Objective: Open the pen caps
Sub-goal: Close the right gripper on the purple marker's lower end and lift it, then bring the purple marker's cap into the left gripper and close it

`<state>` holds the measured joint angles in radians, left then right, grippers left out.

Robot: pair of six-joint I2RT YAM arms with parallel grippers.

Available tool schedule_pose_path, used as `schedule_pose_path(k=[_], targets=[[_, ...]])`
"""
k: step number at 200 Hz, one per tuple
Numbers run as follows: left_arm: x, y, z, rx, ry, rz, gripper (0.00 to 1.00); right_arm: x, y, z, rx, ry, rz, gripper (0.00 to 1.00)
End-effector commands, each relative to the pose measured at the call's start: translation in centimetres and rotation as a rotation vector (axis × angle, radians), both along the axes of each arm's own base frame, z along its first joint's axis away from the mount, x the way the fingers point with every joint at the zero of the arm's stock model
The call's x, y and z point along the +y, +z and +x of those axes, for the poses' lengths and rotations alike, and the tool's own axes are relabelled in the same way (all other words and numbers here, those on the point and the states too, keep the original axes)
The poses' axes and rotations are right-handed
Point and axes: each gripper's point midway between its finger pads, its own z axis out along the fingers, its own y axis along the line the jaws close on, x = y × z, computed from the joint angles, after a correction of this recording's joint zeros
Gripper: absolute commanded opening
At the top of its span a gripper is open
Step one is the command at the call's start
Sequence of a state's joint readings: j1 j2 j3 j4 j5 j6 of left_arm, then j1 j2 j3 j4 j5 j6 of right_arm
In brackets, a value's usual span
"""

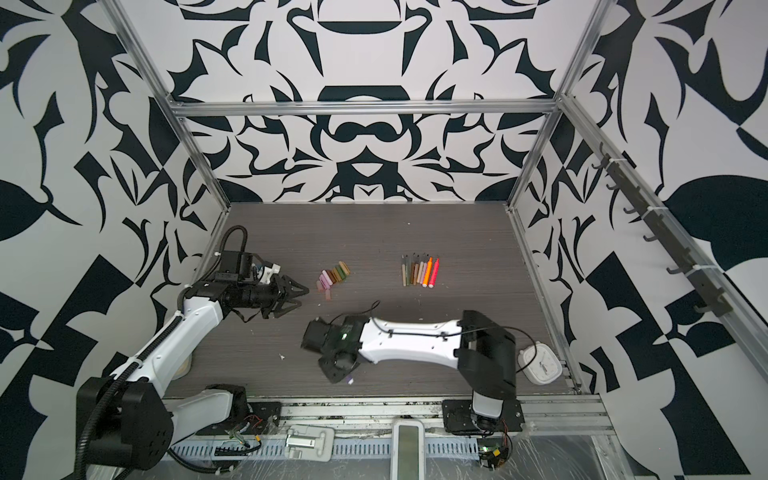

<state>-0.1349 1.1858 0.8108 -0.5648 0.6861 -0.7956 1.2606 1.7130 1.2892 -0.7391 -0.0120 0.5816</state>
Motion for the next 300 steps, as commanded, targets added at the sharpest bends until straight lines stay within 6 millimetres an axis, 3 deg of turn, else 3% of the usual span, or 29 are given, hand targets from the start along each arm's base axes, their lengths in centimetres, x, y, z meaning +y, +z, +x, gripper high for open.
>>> schedule_pose_path(k=[1,63,104,137,227,300], targets=[[-0.6,-0.6,-0.7,0.048,-0.019,-0.016,0.52,-0.5,2.3,1.0,0.041,-0.001,0.059,0.12],[-2.7,-0.9,-0.4,0.059,-0.063,0.002,0.53,1.8,5.4,3.0,0.102,-0.036,0.169,0.11],[-3.0,-2.6,-0.7,0.111,-0.084,0.039,0.52,3.1,7.6,4.5,0.076,-0.059,0.216,0.1],[-3.4,-2.6,-0.6,0.111,-0.1,0.045,0.52,3.9,9.0,5.2,0.068,-0.068,0.255,0.1],[-3.8,-1.4,0.3,0.084,-0.098,0.039,0.52,4.5,7.4,5.0,0.153,-0.067,0.247,0.09],[-3.8,-1.9,-0.2,0.092,-0.106,0.041,0.48,4.8,8.5,7.0,0.128,-0.104,0.281,0.08]])
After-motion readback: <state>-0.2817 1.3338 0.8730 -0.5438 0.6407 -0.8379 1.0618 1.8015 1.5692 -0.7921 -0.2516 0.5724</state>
